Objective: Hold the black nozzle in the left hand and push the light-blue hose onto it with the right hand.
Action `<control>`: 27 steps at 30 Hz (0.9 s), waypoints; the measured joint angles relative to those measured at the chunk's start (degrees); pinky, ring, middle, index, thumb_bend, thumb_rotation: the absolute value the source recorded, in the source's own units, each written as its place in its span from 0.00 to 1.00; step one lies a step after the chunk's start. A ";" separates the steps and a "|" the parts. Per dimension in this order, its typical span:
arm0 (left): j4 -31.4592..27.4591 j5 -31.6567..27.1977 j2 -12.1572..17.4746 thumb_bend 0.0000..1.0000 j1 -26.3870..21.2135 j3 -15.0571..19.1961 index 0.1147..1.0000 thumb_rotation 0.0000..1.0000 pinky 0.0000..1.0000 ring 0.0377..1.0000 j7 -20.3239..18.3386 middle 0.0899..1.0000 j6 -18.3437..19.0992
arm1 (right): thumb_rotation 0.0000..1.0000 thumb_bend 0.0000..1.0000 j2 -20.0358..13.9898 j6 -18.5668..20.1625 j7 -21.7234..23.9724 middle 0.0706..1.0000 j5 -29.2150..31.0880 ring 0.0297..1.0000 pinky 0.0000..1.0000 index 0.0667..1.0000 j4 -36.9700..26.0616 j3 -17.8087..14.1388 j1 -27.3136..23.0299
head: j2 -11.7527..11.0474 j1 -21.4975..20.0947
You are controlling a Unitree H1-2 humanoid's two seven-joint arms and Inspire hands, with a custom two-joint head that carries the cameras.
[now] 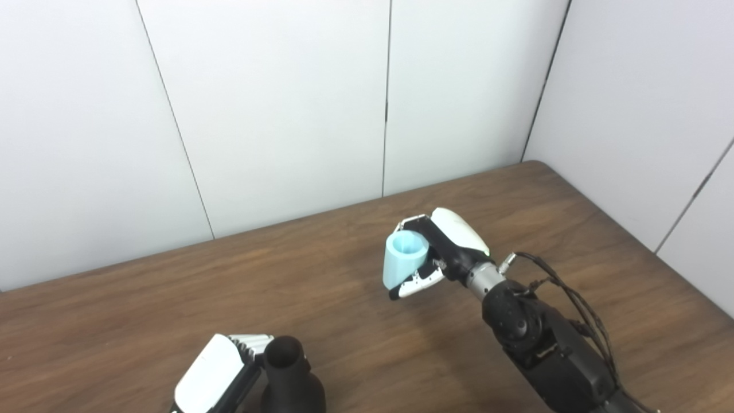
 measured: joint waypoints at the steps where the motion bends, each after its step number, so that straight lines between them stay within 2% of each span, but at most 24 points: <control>1: 0.01 0.00 0.00 0.52 -0.03 -0.07 0.43 0.00 0.38 0.47 0.00 0.43 0.00 | 0.12 0.51 0.19 0.38 0.53 0.11 0.10 0.07 0.05 0.45 -0.95 -0.07 0.00 | 0.09 0.26; 5: 0.09 0.00 -0.02 0.52 -0.23 -0.49 0.43 0.00 0.38 0.47 -0.05 0.43 0.00 | 0.12 0.51 1.39 2.30 2.59 0.12 0.26 0.07 0.05 0.45 -4.60 -0.11 -0.03 | 0.53 1.49; 11: 0.44 0.16 -0.21 0.52 -0.55 -0.95 0.43 0.00 0.39 0.48 -0.34 0.43 0.00 | 0.12 0.51 1.71 2.87 5.38 0.12 -0.03 0.07 0.05 0.45 -9.52 -0.06 -0.31 | 1.49 3.25; 13: 0.84 0.29 -0.51 0.52 -0.79 -1.09 0.42 0.00 0.39 0.48 -0.32 0.43 0.00 | 0.12 0.51 1.70 3.43 6.13 0.15 -0.32 0.08 0.06 0.45 -11.33 -0.07 -0.35 | 2.02 5.09; 20: 2.50 0.63 -1.81 0.52 -1.79 -1.58 0.43 0.00 0.38 0.48 -0.23 0.43 -0.01 | 0.12 0.51 1.64 4.33 8.68 0.20 0.11 0.10 0.07 0.45 -16.08 -0.18 -0.79 | 2.55 6.68; 21: 2.59 0.72 -1.84 0.52 -1.87 -1.75 0.43 0.00 0.39 0.48 -0.20 0.43 -0.01 | 0.06 0.52 1.60 4.32 9.04 0.31 0.37 0.10 0.07 0.45 -16.68 -0.27 -0.93 | 2.55 6.68; 23: 3.17 0.73 -2.10 0.52 -2.25 -2.13 0.42 0.00 0.39 0.48 -0.23 0.43 -0.01 | 0.01 0.52 1.37 4.32 10.25 0.41 1.25 0.11 0.08 0.45 -17.92 -0.68 -1.27 | 3.60 8.08; 25: 3.92 0.71 -2.47 0.52 -2.45 -2.15 0.42 0.00 0.39 0.48 -0.34 0.43 -0.01 | 0.00 0.52 1.14 4.31 11.12 0.43 2.10 0.11 0.08 0.45 -18.88 -1.04 -1.84 | 5.27 9.75; 26: 4.23 0.71 -2.60 0.52 -2.53 -2.15 0.42 0.00 0.40 0.48 -0.39 0.43 -0.01 | 0.00 0.52 1.01 4.32 11.72 0.43 2.36 0.11 0.08 0.45 -19.21 -1.18 -2.28 | 5.27 9.76; 27: 4.52 0.71 -2.75 0.52 -2.62 -2.15 0.42 0.00 0.39 0.48 -0.41 0.43 -0.01 | 0.00 0.52 0.86 4.33 12.41 0.43 2.61 0.11 0.08 0.45 -19.87 -1.37 -2.78 | 6.84 10.80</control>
